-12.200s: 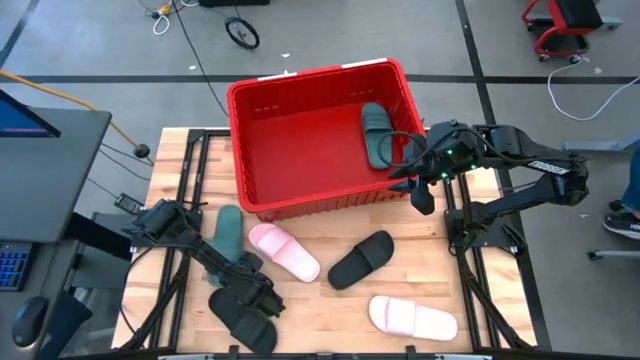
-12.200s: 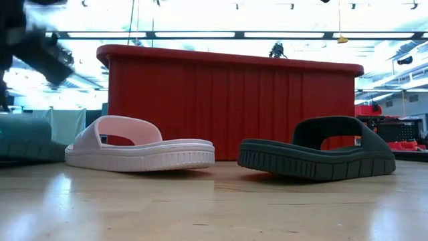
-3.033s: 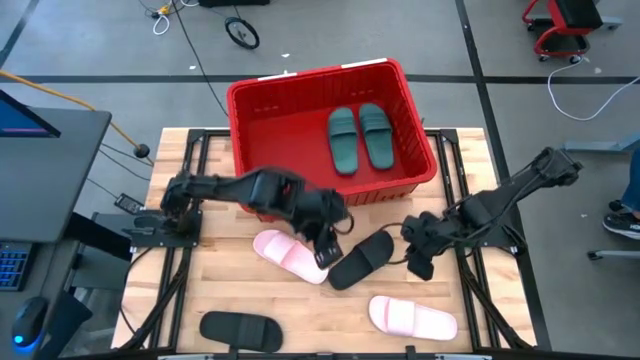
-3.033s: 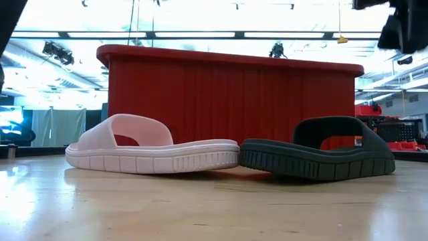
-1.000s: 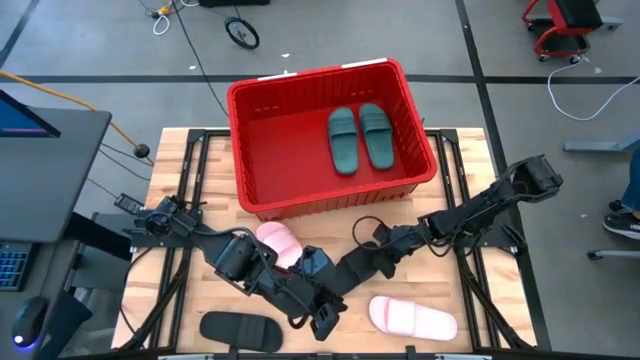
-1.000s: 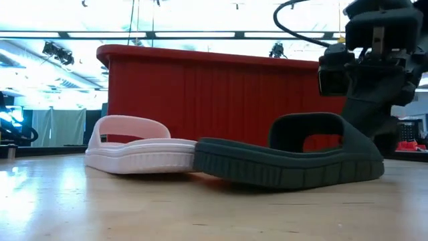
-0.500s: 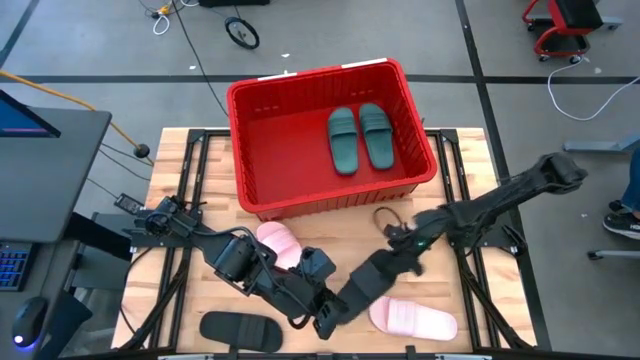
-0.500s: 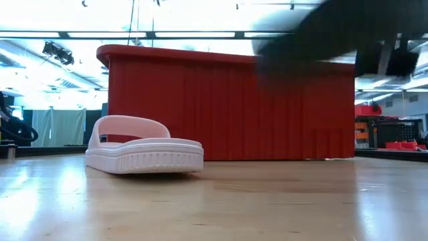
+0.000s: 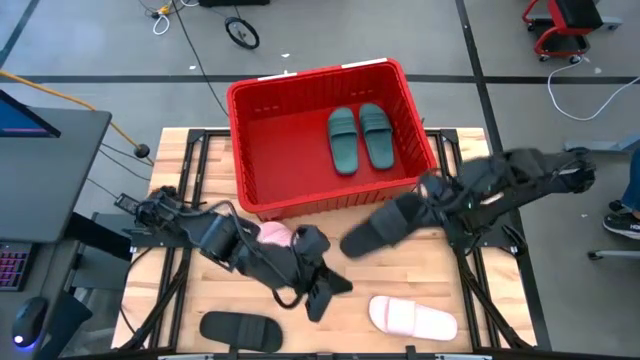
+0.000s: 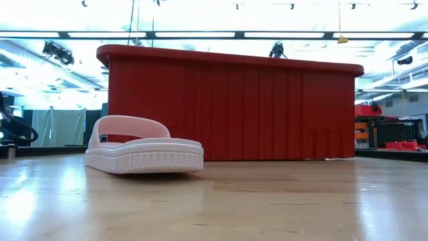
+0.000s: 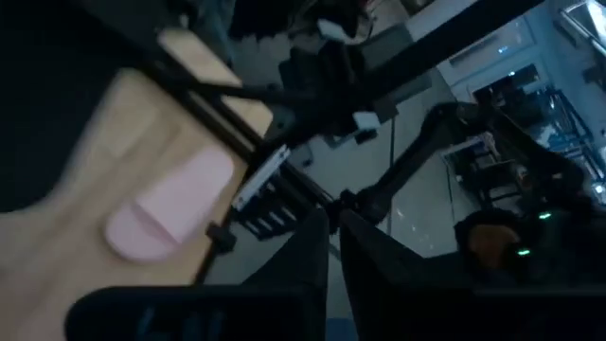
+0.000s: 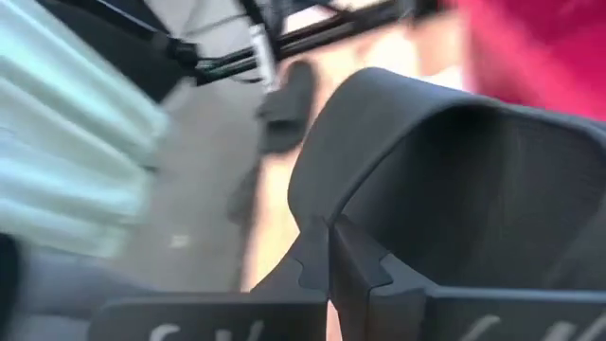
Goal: Pick and place slides into bin
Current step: Put the right black slide into the red bin
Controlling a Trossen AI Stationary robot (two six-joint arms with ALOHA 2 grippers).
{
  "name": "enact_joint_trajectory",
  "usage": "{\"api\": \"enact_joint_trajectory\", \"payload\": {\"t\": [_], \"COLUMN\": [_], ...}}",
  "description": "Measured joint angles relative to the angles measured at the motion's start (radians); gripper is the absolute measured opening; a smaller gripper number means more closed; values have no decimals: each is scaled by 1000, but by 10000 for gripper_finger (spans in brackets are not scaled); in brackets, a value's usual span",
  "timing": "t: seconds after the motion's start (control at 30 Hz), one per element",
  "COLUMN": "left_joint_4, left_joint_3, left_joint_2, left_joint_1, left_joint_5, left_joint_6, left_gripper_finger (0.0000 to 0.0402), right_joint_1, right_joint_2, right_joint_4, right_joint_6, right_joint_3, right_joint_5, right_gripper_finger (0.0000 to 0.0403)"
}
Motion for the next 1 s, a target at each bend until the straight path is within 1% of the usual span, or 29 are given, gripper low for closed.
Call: {"api": "enact_joint_trajectory", "payload": {"t": [0.07, 0.1, 0.23, 0.3, 0.37, 0.47, 0.5, 0.57, 0.7, 0.83, 0.93, 1.0], "left_joint_4": [-3, -2, -15, -29, -57, -112, -119, -156, -192, -194, -204, -206], "left_joint_3": [0, 0, 0, -1, -1, -2, -1, -1, -2, -2, -2, -2], "left_joint_2": [-24, -36, -64, -68, -72, -93, -97, -113, -150, -201, -233, -253], "left_joint_1": [19, 31, 90, 120, 157, 198, 212, 228, 240, 227, 215, 207], "left_joint_5": [-5, -7, -11, 0, 52, 148, 167, 173, 173, 174, 175, 174], "left_joint_6": [59, 95, 220, 233, 233, 238, 238, 250, 286, 348, 404, 439], "left_gripper_finger": [22, 18, 5, 5, 9, 22, 26, 31, 31, 18, 8, 5], "right_joint_1": [-58, -88, -214, -285, -360, -480, -514, -577, -683, -769, -813, -834], "right_joint_2": [72, 107, 253, 324, 397, 514, 553, 630, 772, 899, 971, 1012], "right_joint_4": [-72, -90, -177, -244, -324, -445, -467, -483, -460, -373, -267, -205], "right_joint_6": [-115, -164, -340, -413, -481, -631, -682, -756, -830, -905, -920, -920], "right_joint_3": [132, 192, 399, 498, 590, 700, 724, 757, 787, 785, 785, 786], "right_joint_5": [5, -12, -170, -210, -214, -238, -254, -280, -305, -300, -301, -323], "right_gripper_finger": [2, 2, 1, 0, 0, 0, 0, 0, 0, 0, 0, 0]}}
